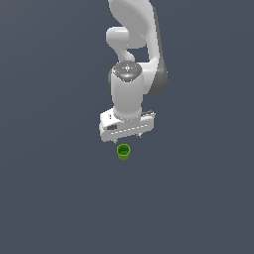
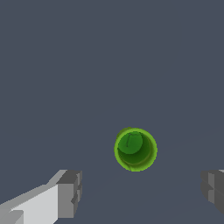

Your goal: Pick up the object and move it to a goal position.

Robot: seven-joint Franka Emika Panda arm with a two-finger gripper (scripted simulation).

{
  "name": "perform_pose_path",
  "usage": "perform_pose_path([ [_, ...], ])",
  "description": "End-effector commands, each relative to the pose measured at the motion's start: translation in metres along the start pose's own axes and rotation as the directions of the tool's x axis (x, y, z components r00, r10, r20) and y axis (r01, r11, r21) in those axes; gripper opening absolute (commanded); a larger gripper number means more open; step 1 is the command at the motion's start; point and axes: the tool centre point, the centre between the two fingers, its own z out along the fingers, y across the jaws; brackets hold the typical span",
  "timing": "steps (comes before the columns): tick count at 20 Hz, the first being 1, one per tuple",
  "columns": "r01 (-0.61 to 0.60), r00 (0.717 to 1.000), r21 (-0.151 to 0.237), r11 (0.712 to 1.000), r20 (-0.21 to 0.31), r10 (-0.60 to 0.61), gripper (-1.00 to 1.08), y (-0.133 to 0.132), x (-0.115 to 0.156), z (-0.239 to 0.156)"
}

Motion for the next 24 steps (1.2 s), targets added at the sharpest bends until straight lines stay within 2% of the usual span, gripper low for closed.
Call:
perform_pose_path([
  [1, 0.065, 0.998, -0.001, 0.998, 0.003, -0.065, 1.0, 0.001, -0.001, 0.004],
  [6, 0.2, 0.98, -0.002, 0.98, 0.008, -0.2, 1.0, 0.004, -0.002, 0.013],
  [12, 0.356, 0.934, 0.0, 0.934, 0.013, -0.356, 1.0, 0.006, -0.003, 0.023],
  [18, 0.504, 0.864, 0.003, 0.864, 0.017, -0.504, 1.0, 0.009, -0.004, 0.033],
  [24, 0.637, 0.77, 0.009, 0.771, 0.018, -0.637, 1.0, 0.011, -0.005, 0.043],
])
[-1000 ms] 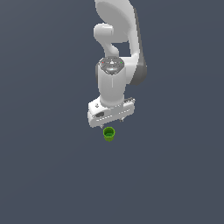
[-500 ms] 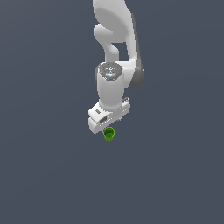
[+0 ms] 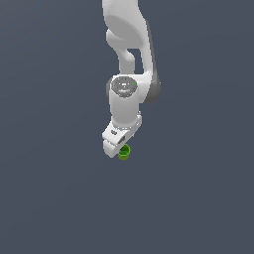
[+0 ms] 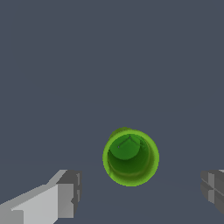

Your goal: Pick up the object and move it to a goal position.

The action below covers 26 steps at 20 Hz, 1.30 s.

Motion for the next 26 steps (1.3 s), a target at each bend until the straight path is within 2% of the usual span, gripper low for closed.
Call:
perform_pose_path([
  [1, 0.07, 0.998, 0.001, 0.998, 0.001, -0.07, 1.0, 0.0, -0.001, 0.004],
  [7, 0.231, 0.973, 0.004, 0.973, 0.0, -0.231, 1.0, 0.001, -0.003, 0.014],
  [15, 0.422, 0.907, 0.007, 0.907, -0.003, -0.422, 1.0, 0.002, -0.005, 0.025],
  [21, 0.509, 0.861, 0.007, 0.86, -0.006, -0.509, 1.0, 0.002, -0.006, 0.031],
  [26, 0.547, 0.837, 0.007, 0.837, -0.007, -0.547, 1.0, 0.002, -0.006, 0.033],
])
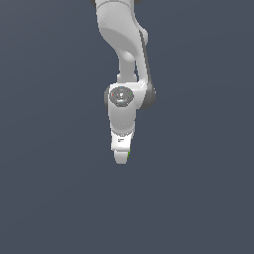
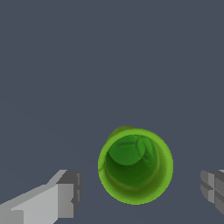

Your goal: Pick up the object and move it to a goal position.

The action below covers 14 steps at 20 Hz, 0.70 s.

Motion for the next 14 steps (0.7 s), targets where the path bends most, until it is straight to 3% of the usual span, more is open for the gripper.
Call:
perform_pose_path([
  [1, 0.018, 1.0, 0.0, 1.0, 0.0, -0.018, 1.0, 0.0, 0.0, 0.001],
  [8, 0.02, 1.0, 0.0, 1.0, 0.0, -0.02, 1.0, 0.0, 0.0, 0.004],
  [14, 0.023, 1.0, 0.0, 1.0, -0.001, -0.023, 1.0, -0.001, 0.0, 0.031],
])
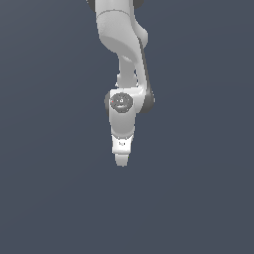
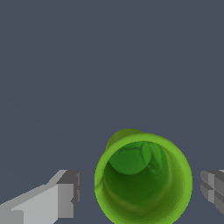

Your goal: Pick up the object and move it to a goal position.

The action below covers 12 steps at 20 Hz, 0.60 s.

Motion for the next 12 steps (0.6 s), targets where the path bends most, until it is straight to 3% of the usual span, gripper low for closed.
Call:
perform_pose_path([
  [1, 0.002, 1.0, 0.001, 1.0, 0.0, -0.002, 1.0, -0.001, 0.0, 0.014],
  [8, 0.003, 1.0, 0.001, 1.0, 0.0, -0.003, 1.0, 0.0, 0.0, 0.029],
  [9, 0.003, 1.0, 0.001, 1.0, 0.0, -0.003, -1.0, 0.0, 0.0, 0.029],
  [12, 0.003, 1.0, 0.001, 1.0, 0.0, -0.003, -1.0, 0.0, 0.0, 0.029],
])
